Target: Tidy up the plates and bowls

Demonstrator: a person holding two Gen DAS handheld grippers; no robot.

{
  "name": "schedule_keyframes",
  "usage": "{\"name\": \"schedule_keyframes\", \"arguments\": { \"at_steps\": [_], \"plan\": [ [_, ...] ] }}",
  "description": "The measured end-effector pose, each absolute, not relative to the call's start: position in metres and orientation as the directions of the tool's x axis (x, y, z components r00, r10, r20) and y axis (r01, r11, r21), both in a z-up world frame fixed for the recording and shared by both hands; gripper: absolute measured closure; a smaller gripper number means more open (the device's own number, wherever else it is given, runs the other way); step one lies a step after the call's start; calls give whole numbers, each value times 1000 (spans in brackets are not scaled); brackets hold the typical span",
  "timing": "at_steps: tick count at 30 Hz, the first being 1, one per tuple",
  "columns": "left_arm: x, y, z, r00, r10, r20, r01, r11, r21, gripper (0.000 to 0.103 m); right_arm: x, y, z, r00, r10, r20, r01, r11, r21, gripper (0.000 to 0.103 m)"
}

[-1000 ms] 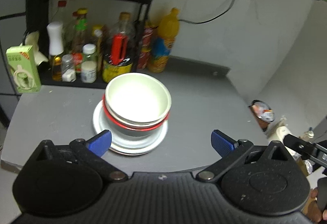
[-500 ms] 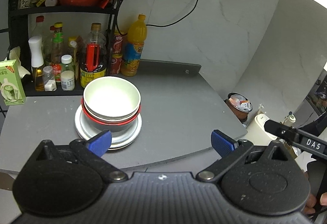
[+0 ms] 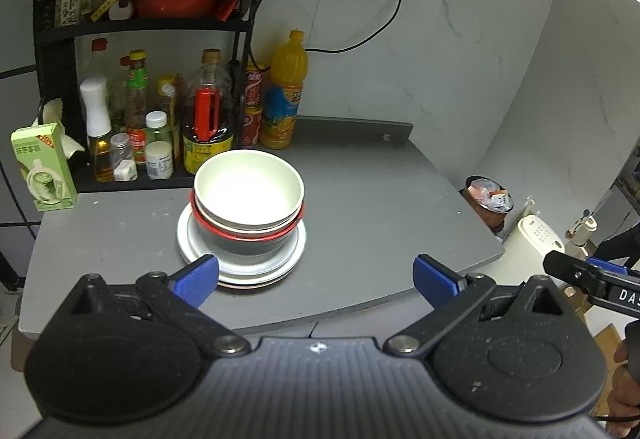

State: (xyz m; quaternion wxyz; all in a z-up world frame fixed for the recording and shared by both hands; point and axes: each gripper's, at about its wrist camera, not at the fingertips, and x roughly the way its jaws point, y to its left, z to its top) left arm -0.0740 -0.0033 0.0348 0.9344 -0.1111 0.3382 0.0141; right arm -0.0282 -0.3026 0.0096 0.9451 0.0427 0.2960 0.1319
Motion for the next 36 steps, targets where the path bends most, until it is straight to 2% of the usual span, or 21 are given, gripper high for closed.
{"name": "schedule_keyframes", "arguments": {
  "at_steps": [15,36],
  "plan": [
    [-77,-1,23,748,-28,-663,-119,977,-176,1,-31,-296,-3,746,289,-600,-258,956,139,0],
    [-73,-6,27,752,-32,-658,-119,976,-184,1,-28,-301,1,748,301,-591,-275,952,138,0]
  ]
}}
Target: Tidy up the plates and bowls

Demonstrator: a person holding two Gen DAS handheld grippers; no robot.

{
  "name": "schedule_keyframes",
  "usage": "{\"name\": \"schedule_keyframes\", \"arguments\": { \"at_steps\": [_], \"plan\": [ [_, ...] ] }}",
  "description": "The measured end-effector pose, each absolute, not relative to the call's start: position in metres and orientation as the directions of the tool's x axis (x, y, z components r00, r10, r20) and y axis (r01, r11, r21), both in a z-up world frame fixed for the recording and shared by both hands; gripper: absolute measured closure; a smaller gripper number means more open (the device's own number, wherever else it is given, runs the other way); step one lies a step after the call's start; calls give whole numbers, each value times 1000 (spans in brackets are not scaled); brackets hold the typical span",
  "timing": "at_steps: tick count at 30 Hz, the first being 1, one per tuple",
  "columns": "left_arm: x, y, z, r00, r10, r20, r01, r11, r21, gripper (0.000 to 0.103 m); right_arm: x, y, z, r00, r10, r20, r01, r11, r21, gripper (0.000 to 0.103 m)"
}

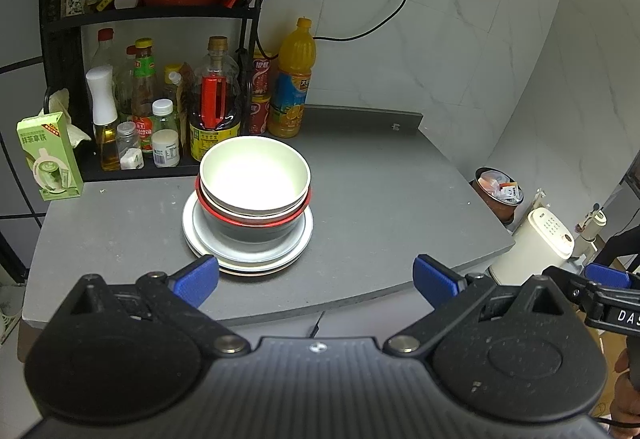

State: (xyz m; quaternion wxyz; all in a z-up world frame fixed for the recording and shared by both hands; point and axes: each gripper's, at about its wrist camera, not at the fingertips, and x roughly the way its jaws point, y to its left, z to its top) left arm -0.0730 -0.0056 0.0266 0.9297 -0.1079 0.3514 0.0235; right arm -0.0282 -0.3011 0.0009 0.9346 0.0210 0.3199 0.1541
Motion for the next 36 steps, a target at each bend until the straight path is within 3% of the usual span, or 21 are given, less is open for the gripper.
{"name": "schedule_keyframes", "arguments": {
  "at_steps": [36],
  "plan": [
    [-72,-13,28,747,-46,-663,-108,976,-190,1,-27,-303,3,752,303,-585,-276,951,138,0]
  ]
}}
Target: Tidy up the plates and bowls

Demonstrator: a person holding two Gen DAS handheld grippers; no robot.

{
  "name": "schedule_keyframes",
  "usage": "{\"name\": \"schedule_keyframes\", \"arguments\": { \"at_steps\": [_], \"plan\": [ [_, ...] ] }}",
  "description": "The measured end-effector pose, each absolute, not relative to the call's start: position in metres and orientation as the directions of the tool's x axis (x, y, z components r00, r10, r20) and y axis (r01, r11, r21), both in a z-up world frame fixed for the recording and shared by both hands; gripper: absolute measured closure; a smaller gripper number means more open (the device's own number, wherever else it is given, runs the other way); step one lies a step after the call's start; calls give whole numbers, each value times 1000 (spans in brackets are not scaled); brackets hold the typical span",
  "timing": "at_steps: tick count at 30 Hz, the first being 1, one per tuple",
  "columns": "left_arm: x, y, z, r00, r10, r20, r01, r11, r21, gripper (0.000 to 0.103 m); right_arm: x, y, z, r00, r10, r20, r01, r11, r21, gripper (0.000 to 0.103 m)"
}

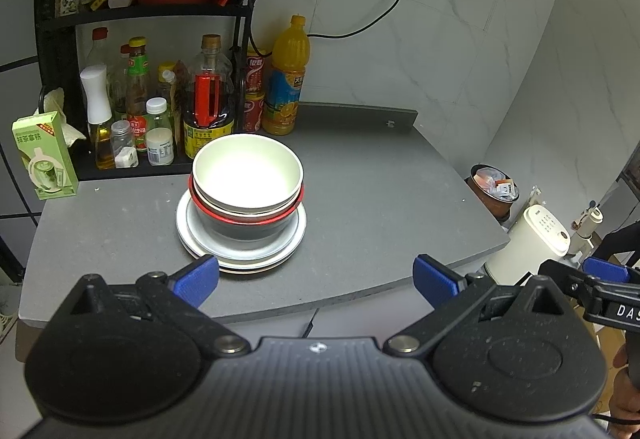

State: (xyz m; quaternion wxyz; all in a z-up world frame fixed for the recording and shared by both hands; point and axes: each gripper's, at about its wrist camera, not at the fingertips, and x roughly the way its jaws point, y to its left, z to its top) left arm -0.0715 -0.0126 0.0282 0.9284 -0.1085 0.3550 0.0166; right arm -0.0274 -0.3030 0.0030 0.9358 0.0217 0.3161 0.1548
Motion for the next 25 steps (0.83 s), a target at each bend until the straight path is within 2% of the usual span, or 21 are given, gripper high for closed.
{"name": "schedule_keyframes", "arguments": {
  "at_steps": [25],
  "plan": [
    [-56,-18,24,736,-47,-675,-105,978,-182,1,-18,-306,-1,749,292,-595,-260,955,142,0]
  ]
}}
